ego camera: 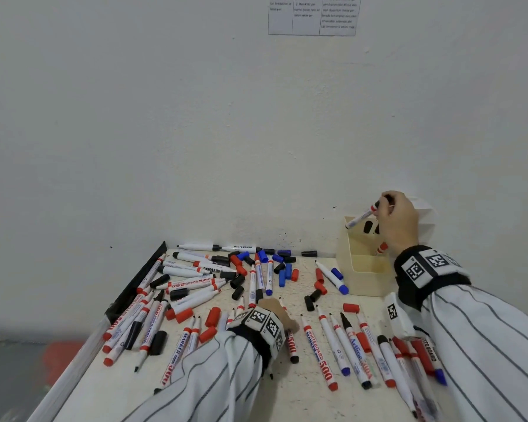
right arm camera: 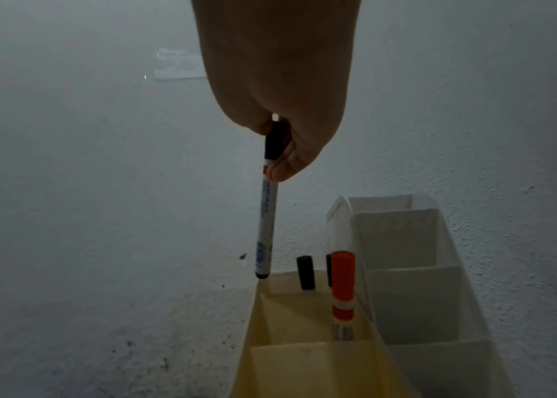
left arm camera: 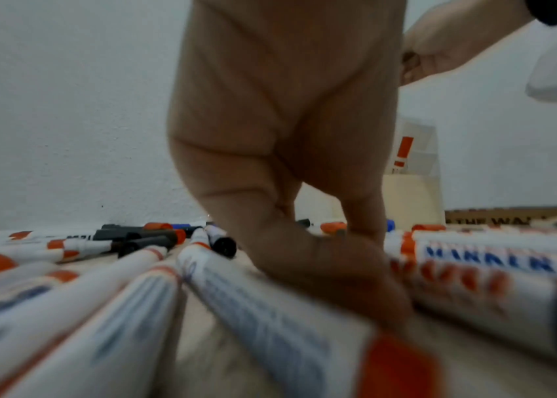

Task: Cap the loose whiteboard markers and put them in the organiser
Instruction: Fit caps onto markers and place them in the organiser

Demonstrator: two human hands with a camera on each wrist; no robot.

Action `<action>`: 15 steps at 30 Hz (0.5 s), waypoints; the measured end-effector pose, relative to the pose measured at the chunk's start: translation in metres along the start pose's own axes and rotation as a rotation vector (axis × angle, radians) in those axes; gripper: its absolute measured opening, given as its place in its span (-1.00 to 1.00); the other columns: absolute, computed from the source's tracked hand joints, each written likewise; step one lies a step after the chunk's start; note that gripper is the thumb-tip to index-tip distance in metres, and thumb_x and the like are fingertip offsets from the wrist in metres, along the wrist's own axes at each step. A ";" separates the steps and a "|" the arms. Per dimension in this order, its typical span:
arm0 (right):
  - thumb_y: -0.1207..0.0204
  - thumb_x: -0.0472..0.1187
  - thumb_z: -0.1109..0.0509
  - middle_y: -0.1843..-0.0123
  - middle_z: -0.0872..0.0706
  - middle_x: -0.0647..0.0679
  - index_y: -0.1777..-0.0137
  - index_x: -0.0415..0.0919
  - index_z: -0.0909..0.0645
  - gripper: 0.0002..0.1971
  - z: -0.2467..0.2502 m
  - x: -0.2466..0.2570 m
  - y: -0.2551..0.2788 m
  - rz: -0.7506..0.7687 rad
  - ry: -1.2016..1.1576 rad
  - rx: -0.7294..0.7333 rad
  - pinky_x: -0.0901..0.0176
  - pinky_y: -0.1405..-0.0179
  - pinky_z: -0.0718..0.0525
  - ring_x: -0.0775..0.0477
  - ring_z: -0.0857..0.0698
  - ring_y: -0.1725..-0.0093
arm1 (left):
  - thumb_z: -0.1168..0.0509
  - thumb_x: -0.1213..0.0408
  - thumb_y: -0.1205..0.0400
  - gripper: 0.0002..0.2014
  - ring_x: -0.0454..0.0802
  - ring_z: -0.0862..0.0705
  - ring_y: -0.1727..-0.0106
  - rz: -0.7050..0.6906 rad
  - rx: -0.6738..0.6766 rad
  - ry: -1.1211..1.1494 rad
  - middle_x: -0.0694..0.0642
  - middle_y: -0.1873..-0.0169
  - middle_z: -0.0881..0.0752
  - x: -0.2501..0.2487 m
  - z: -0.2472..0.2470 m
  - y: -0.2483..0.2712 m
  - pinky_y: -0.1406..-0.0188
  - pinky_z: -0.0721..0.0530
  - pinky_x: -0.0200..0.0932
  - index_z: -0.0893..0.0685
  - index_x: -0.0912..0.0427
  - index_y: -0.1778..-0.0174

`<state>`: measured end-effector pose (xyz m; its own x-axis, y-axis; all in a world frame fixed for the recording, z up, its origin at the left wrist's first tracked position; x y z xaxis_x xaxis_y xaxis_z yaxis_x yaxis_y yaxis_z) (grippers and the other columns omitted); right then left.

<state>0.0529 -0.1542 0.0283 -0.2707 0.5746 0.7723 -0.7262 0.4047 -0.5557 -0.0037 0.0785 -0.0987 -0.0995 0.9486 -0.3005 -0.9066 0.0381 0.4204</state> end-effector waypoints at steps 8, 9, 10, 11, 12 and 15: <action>-0.66 -0.39 -0.12 -0.21 -0.59 -0.44 -0.28 -0.52 -0.52 -0.70 -0.015 -0.016 -0.015 0.004 0.280 0.100 0.02 -0.24 -0.41 -0.35 -0.51 -0.26 | -0.22 0.03 -0.64 -0.50 0.01 -0.59 -0.15 0.021 -0.037 0.202 0.18 -0.26 -0.59 -0.001 0.022 -0.017 -0.23 -0.56 -0.18 -0.45 0.29 -0.41; -0.66 -0.40 -0.11 -0.22 -0.59 -0.45 -0.30 -0.51 -0.51 -0.70 -0.018 -0.020 -0.018 -0.005 0.304 0.111 0.04 -0.20 -0.42 -0.35 -0.51 -0.26 | -0.21 0.04 -0.65 -0.52 0.02 -0.62 -0.12 0.026 -0.031 0.272 0.18 -0.19 -0.62 0.001 0.026 -0.021 -0.25 -0.60 -0.17 -0.47 0.31 -0.37; -0.65 -0.42 -0.11 -0.19 -0.59 -0.44 -0.31 -0.48 -0.50 -0.70 -0.019 -0.023 -0.019 -0.022 0.313 0.118 0.05 -0.10 -0.47 -0.35 -0.54 -0.22 | -0.21 0.05 -0.65 -0.54 0.04 -0.66 -0.12 0.023 -0.026 0.340 0.20 -0.15 -0.65 0.001 0.028 -0.023 -0.26 -0.63 -0.11 -0.51 0.32 -0.32; -0.64 -0.44 -0.10 -0.14 -0.60 -0.43 -0.30 -0.43 -0.50 -0.71 -0.022 -0.026 -0.020 -0.041 0.299 0.120 0.07 0.06 -0.53 -0.34 -0.60 -0.12 | -0.21 0.06 -0.65 -0.58 0.08 -0.69 -0.13 0.013 -0.029 0.395 0.22 -0.10 -0.68 0.002 0.031 -0.026 -0.24 -0.65 -0.06 -0.54 0.33 -0.25; -0.63 -0.46 -0.09 -0.07 -0.61 -0.41 -0.25 -0.42 -0.51 -0.73 -0.025 -0.028 -0.021 -0.061 0.286 0.121 0.10 0.21 -0.56 -0.32 -0.63 0.01 | -0.20 0.07 -0.65 -0.63 0.09 -0.69 -0.09 -0.003 -0.038 0.423 0.21 -0.02 -0.69 0.003 0.035 -0.027 -0.19 -0.67 -0.06 -0.56 0.33 -0.16; -0.61 -0.46 -0.15 0.05 -0.63 -0.31 -0.09 -0.42 -0.57 -0.81 -0.033 -0.036 -0.022 -0.036 0.359 0.161 0.00 0.14 -0.64 -0.27 -0.66 0.09 | -0.17 0.05 -0.65 -0.61 0.07 -0.63 -0.05 -0.019 -0.087 0.365 0.20 0.05 -0.64 0.009 0.042 -0.029 0.01 -0.56 -0.16 -0.59 0.32 -0.17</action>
<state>0.0994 -0.1599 0.0024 -0.0256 0.7862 0.6175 -0.8286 0.3289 -0.4530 0.0390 0.0995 -0.0779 -0.2078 0.7730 -0.5994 -0.9396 0.0126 0.3420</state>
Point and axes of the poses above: each hand's wrist, its own y-axis away from the middle knuckle, its own z-axis out of the back of the hand, x = y × z, the point moved 2 cm from there along -y, towards the middle knuckle
